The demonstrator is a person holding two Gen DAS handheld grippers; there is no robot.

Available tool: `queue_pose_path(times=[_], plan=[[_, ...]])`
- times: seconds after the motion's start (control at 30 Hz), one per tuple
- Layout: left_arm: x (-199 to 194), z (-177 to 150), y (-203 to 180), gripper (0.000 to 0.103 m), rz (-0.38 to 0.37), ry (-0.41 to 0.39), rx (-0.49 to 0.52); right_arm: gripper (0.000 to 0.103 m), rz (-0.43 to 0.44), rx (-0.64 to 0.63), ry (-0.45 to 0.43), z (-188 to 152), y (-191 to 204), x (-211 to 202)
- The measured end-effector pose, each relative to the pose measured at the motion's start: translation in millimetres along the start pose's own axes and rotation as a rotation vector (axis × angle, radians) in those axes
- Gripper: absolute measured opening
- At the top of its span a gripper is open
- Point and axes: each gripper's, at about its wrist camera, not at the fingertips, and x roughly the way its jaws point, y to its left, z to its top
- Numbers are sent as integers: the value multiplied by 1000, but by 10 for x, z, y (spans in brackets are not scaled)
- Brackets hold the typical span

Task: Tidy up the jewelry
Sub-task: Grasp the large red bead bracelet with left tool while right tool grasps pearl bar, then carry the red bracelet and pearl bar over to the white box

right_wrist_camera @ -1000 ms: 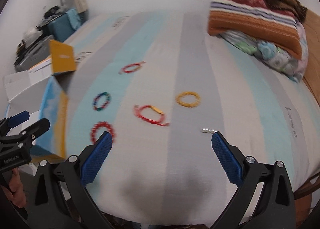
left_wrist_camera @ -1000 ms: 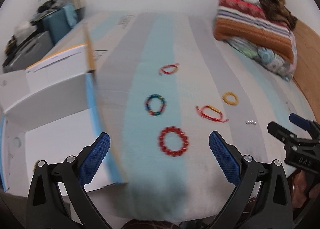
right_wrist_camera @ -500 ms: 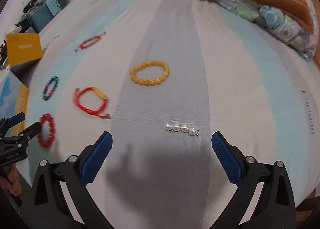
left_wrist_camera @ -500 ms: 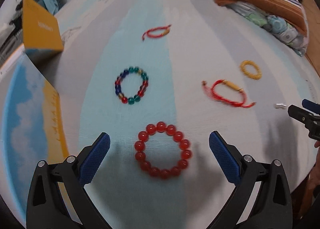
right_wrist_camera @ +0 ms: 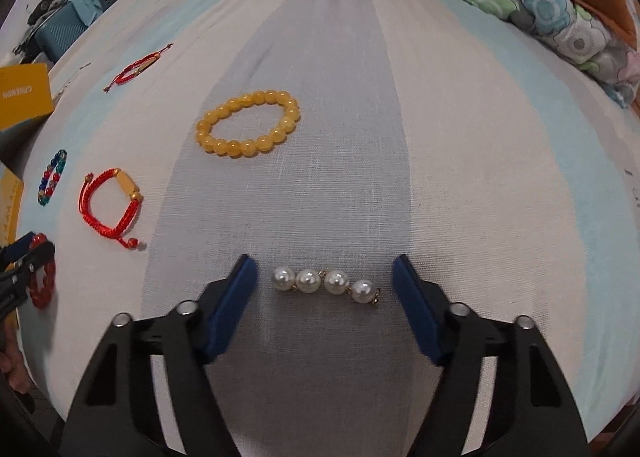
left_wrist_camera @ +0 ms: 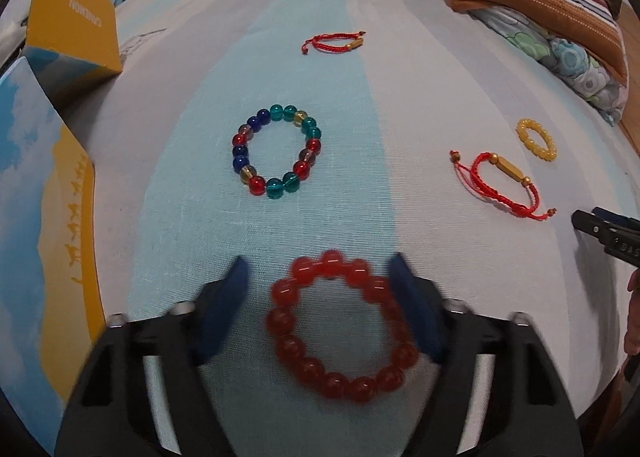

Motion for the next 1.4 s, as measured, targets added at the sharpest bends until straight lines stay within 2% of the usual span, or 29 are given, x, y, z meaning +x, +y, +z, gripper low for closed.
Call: queue_pose_path(times=[0.13, 0.17, 0.2, 0.23, 0.3, 0.33, 0.57, 0.97, 1.4], plan=[[-15, -1, 8, 38, -7, 12, -5, 44, 4, -8, -10, -25, 5, -17], [-19, -3, 6, 32, -8, 15, -5, 41, 6, -4, -12, -30, 2, -19], [-27, -8, 7, 18, -15, 21, -5, 32, 11, -3, -14, -36, -2, -21], [-35, -6, 5, 13, -19, 25, -8, 24, 17, -5, -14, -38, 3, -23], [-54, -5, 4, 13, -24, 30, -10, 19, 28, -3, -15, -42, 5, -30], [-61, -6, -1, 13, -25, 32, -8, 10, 35, 3, -15, -48, -5, -36], [-153, 1, 14, 13, -44, 31, -26, 10, 71, 31, -23, -42, -35, -118], [-417, 20, 13, 13, -63, 14, -36, 10, 85, 28, -63, -45, 17, -426], [-845, 27, -77, 13, -64, -27, -11, 10, 92, 55, -125, -79, 14, -934]])
